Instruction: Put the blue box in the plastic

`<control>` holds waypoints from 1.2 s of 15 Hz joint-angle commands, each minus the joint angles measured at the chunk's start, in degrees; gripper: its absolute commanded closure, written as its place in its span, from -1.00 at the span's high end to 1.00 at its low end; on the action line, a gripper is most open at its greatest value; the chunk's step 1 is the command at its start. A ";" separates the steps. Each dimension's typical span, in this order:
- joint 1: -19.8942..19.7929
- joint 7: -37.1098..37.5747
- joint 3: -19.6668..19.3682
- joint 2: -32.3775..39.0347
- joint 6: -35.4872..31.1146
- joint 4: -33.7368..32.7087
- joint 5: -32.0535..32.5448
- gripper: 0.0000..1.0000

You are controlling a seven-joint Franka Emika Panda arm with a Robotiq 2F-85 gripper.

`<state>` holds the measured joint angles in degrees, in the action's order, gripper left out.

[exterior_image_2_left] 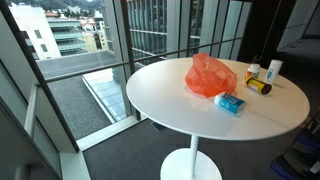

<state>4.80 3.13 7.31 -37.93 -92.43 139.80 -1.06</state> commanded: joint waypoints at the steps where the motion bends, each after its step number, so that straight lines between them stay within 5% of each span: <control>1: 0.33 0.18 -0.25 0.04 0.10 -0.15 0.14 1.00; 18: -0.18 3.72 0.86 8.13 -6.83 -3.90 0.03 1.00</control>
<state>4.80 4.33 7.54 -33.13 -97.46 138.49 -1.06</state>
